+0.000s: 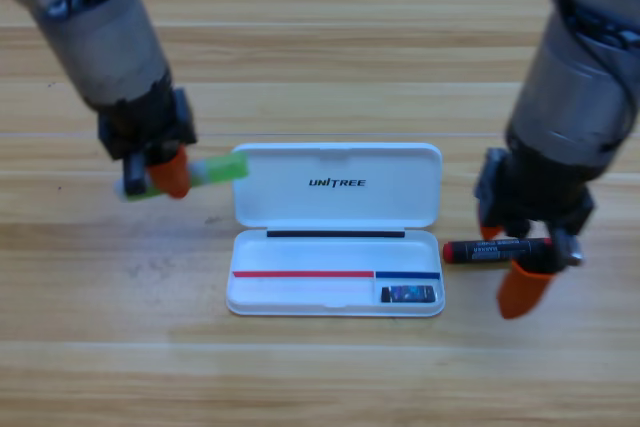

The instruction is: Clean up eraser and pencils

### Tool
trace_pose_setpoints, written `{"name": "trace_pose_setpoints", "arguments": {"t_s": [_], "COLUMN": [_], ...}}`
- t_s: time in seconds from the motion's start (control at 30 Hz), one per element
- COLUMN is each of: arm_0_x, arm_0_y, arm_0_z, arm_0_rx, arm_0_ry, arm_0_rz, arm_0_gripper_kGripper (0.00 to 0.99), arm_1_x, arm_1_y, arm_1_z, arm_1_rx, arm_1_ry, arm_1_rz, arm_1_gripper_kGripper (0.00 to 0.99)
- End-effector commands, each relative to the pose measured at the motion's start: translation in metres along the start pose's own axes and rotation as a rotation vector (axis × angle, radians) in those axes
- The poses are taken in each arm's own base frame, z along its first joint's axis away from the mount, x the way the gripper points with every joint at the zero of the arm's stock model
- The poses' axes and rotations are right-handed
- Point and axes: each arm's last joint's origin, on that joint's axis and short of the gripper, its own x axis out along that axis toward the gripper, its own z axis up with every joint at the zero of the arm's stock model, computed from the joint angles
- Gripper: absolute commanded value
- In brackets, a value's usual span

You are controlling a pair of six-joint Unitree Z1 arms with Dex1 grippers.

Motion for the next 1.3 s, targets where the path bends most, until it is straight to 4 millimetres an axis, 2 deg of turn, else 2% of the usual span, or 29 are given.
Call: {"name": "trace_pose_setpoints", "arguments": {"t_s": [0.03, 0.13, 0.27, 0.43, 0.67, 0.93, 1.07, 1.1, 1.23, 1.3], "arm_0_x": [-0.013, -0.013, 0.001, 0.019, 0.046, 0.065, 0.073, 0.075, 0.08, 0.082], "arm_0_y": [-0.037, -0.05, -0.06, -0.068, -0.075, -0.079, -0.081, -0.081, -0.083, -0.083], "arm_0_z": [0.035, 0.046, 0.061, 0.075, 0.088, 0.096, 0.096, 0.095, 0.094, 0.093], "arm_0_rx": [0.143, 0.182, 0.211, 0.234, 0.253, 0.262, 0.259, 0.261, 0.263, 0.263], "arm_0_ry": [-0.02, -0.028, -0.016, 0.005, 0.036, 0.045, 0.049, 0.048, 0.052, 0.054], "arm_0_rz": [-0.013, -0.02, -0.047, -0.067, -0.08, -0.083, -0.085, -0.087, -0.087, -0.088], "arm_0_gripper_kGripper": [0.0, 0.0, 0.0, 0.0, 0.0, 0.0, 0.0, 0.0, 0.0, 0.0], "arm_1_x": [0.012, 0.028, 0.05, 0.07, 0.084, 0.103, 0.112, 0.114, 0.119, 0.12], "arm_1_y": [-0.02, -0.043, -0.069, -0.088, -0.097, -0.103, -0.106, -0.106, -0.108, -0.108], "arm_1_z": [-0.033, -0.041, -0.047, -0.046, -0.041, -0.039, -0.037, -0.037, -0.034, -0.034], "arm_1_rx": [0.045, 0.053, 0.047, 0.019, -0.018, -0.031, -0.031, -0.031, -0.033, -0.033], "arm_1_ry": [0.083, 0.116, 0.142, 0.154, 0.14, 0.158, 0.146, 0.146, 0.118, 0.111], "arm_1_rz": [-0.001, -0.007, -0.027, -0.024, -0.006, 0.026, 0.044, 0.048, 0.055, 0.053], "arm_1_gripper_kGripper": [0.808, 0.808, 0.808, 0.808, 0.808, 0.798, 0.727, 0.664, 0.29, 0.14]}}
